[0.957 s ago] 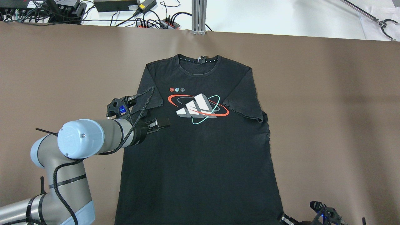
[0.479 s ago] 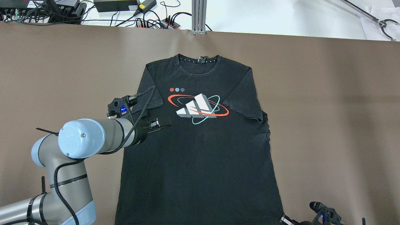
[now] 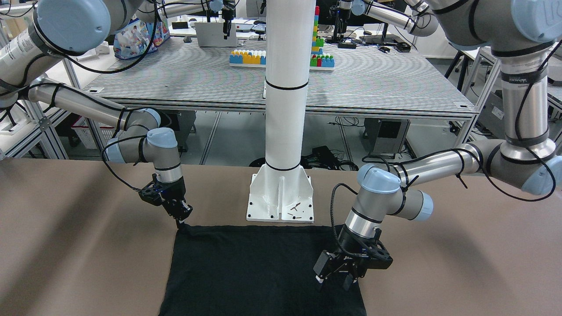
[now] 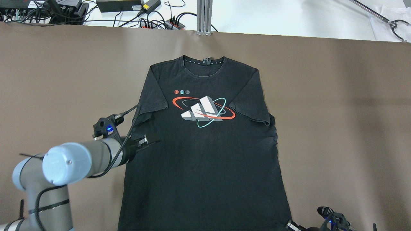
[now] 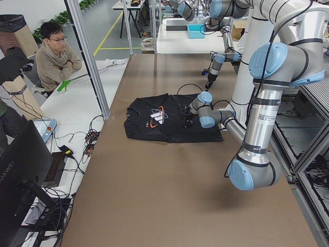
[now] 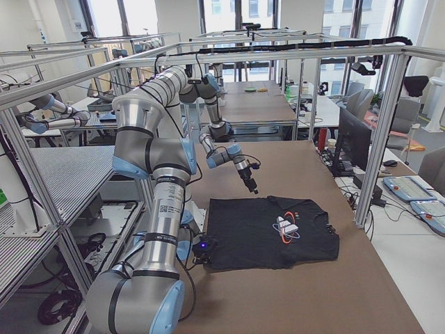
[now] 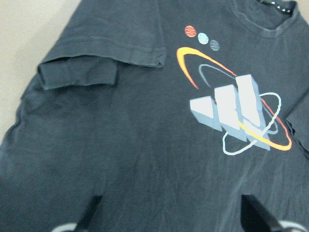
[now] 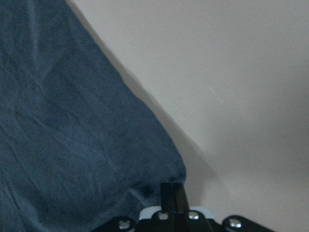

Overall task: Fold clothes
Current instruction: 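Position both grippers at the hem corners nearest the robot and grasp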

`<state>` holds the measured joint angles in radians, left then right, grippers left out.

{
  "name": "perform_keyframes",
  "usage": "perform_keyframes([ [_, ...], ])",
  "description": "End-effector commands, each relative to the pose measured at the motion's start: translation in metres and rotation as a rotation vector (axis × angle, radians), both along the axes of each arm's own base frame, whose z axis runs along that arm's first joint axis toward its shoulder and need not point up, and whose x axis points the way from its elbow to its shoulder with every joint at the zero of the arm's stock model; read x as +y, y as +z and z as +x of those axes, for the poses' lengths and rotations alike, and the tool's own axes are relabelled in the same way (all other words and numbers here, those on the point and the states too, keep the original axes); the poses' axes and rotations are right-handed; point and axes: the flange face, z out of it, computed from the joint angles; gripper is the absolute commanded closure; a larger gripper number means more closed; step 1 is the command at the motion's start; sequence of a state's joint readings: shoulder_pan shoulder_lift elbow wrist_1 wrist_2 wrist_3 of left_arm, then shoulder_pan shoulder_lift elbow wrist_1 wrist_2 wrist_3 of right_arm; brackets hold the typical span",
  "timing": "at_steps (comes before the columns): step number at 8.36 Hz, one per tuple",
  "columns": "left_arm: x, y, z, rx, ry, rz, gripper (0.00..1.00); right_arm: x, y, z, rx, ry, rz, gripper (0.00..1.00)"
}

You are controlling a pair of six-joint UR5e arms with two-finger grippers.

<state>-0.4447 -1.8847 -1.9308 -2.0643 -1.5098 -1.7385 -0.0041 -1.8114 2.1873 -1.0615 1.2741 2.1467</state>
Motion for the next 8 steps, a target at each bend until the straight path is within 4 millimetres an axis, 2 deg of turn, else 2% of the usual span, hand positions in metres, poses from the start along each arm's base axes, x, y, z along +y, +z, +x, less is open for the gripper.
perform_keyframes([
  [1, 0.114, 0.04, -0.002, 0.005, -0.016, -0.085, 0.01, -0.001, -0.004, 0.004, -0.005, 0.001, 0.006, 1.0],
  [2, 0.145, 0.043, 0.013, 0.009, -0.012, -0.088, 0.03, -0.001, -0.003, 0.004, -0.003, 0.002, 0.007, 1.0],
  [3, 0.166, 0.042, 0.02, 0.024, 0.014, -0.111, 0.05, -0.001, -0.006, 0.003, -0.01, 0.002, 0.005, 1.0],
  [4, 0.205, 0.057, 0.03, -0.011, 0.045, -0.088, 0.09, 0.0, -0.004, 0.003, -0.005, -0.007, 0.006, 1.0],
  [5, 0.234, 0.067, 0.035, -0.032, 0.046, -0.051, 0.09, -0.001, -0.006, 0.003, -0.007, -0.008, 0.005, 1.0],
  [8, 0.247, 0.087, 0.041, -0.053, 0.043, -0.093, 0.13, 0.0, -0.005, 0.003, -0.009, -0.006, 0.003, 1.0],
])
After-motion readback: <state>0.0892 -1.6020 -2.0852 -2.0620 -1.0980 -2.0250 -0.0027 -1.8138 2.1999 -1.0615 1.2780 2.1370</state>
